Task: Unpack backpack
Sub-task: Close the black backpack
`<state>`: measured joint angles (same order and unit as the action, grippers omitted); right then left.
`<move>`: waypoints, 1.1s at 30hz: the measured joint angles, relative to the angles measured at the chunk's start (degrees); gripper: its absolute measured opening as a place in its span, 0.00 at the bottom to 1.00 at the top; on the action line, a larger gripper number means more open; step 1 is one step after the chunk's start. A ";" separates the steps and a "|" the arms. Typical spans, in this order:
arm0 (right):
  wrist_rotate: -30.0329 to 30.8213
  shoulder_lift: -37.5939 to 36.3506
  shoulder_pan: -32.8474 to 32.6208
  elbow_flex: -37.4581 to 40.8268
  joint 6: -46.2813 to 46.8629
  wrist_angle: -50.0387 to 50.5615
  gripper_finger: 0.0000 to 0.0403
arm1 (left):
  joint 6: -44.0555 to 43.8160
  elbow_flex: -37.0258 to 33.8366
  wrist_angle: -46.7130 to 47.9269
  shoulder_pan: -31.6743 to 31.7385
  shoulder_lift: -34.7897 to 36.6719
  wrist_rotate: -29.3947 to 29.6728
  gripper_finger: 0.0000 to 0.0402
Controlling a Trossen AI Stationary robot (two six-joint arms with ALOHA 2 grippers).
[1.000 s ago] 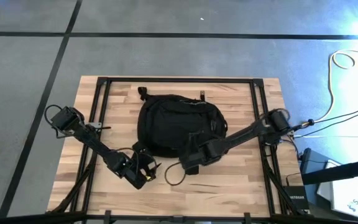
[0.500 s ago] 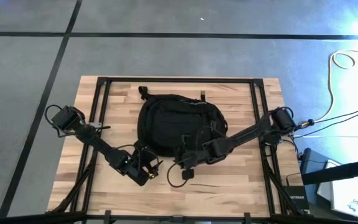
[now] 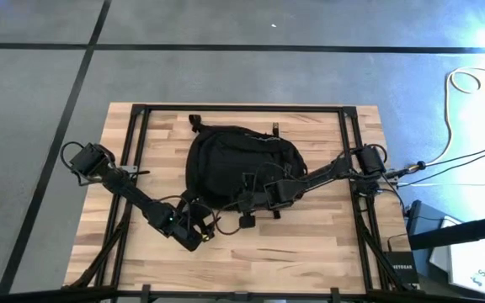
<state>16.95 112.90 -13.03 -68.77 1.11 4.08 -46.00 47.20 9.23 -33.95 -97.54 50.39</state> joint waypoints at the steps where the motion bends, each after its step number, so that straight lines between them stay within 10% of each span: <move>1: -1.11 0.46 0.09 0.00 -0.16 -0.42 0.25 | 0.00 0.00 -0.06 0.00 -0.01 0.00 0.88; 33: -22.87 0.18 -3.64 0.11 -8.82 4.61 0.27 | 0.00 0.01 -0.20 0.70 -0.02 0.00 0.88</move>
<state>-5.93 113.08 -16.67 -68.66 -7.71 8.69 -46.00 47.21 9.03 -33.26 -97.56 50.39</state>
